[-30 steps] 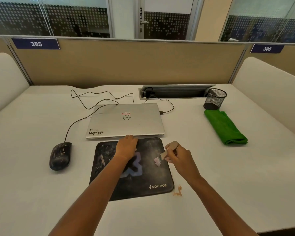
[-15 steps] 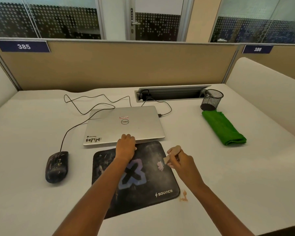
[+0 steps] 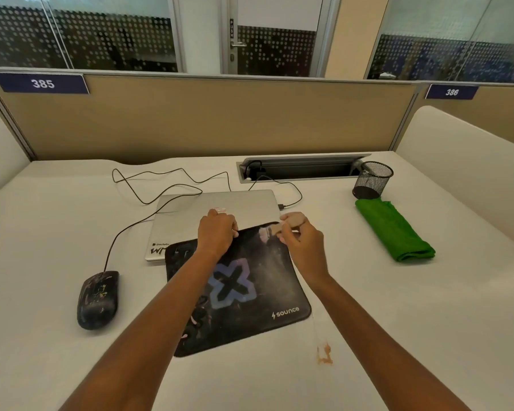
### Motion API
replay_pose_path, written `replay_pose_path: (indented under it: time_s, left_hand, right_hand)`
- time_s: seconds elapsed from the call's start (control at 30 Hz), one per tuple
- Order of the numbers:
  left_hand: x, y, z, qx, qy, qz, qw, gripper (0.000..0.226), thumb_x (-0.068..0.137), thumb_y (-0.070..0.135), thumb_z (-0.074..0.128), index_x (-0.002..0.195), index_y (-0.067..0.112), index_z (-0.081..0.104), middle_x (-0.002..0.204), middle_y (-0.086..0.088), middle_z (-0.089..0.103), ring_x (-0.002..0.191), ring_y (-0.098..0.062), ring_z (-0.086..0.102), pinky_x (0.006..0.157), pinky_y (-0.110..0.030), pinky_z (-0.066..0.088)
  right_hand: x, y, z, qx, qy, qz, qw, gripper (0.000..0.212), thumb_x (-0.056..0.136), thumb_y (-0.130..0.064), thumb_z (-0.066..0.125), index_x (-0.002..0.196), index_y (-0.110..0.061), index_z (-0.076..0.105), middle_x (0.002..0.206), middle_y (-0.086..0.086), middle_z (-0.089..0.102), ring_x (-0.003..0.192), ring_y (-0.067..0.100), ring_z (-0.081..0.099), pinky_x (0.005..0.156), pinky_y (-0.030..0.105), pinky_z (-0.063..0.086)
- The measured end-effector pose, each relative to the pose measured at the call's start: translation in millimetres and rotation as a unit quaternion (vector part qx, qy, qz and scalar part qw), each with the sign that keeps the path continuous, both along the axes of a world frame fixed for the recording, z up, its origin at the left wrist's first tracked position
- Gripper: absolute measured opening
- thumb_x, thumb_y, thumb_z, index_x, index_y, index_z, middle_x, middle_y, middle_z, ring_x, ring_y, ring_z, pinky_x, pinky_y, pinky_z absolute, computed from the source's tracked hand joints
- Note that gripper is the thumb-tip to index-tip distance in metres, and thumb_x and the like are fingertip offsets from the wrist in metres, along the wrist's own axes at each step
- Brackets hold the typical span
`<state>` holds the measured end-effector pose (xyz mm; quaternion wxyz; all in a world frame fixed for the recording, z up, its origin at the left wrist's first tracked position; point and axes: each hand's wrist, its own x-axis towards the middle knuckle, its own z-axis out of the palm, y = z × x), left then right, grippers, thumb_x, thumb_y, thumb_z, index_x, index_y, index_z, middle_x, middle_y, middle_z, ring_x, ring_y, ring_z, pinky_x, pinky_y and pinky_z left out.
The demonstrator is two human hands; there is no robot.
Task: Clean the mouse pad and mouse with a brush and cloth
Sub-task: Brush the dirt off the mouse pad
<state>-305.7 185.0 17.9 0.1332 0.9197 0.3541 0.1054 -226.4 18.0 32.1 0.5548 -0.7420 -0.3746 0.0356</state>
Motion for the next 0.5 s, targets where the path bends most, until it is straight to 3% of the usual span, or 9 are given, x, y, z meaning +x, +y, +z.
replay_pose_path:
  time_s: [0.13, 0.23, 0.5]
  left_hand:
    - [3.5, 4.4, -8.9, 0.000, 0.017, -0.006, 1.000, 0.017, 0.090, 0.022, 0.058, 0.105, 0.015, 0.062, 0.119, -0.013, 0.056, 0.107, -0.025, 0.051, 0.094, -0.033, 0.042]
    - [5.9, 6.7, -16.6, 0.015, 0.014, -0.010, 1.000, 0.018, 0.091, 0.022, 0.057, 0.106, 0.015, 0.063, 0.117, -0.013, 0.058, 0.109, -0.025, 0.051, 0.094, -0.033, 0.042]
    - [13.0, 13.3, -26.7, 0.043, 0.013, -0.031, 0.999, 0.018, 0.091, 0.020, 0.056, 0.105, 0.014, 0.065, 0.109, -0.011, 0.064, 0.112, -0.025, 0.048, 0.091, -0.033, 0.040]
  right_hand:
    - [6.6, 21.7, -6.9, -0.034, -0.044, 0.015, 0.998, 0.022, 0.094, -0.014, 0.049, 0.111, -0.003, 0.057, 0.101, 0.012, 0.067, 0.089, 0.015, 0.062, 0.073, 0.000, 0.043]
    - [5.9, 17.5, -23.1, -0.087, -0.056, 0.047, 0.994, 0.022, 0.095, -0.015, 0.047, 0.110, -0.003, 0.057, 0.101, 0.015, 0.067, 0.090, 0.024, 0.065, 0.077, 0.012, 0.045]
    - [17.5, -2.8, -22.2, -0.203, -0.016, 0.092, 0.975, 0.026, 0.096, -0.015, 0.045, 0.106, 0.004, 0.059, 0.094, 0.022, 0.067, 0.086, 0.033, 0.065, 0.077, 0.028, 0.051]
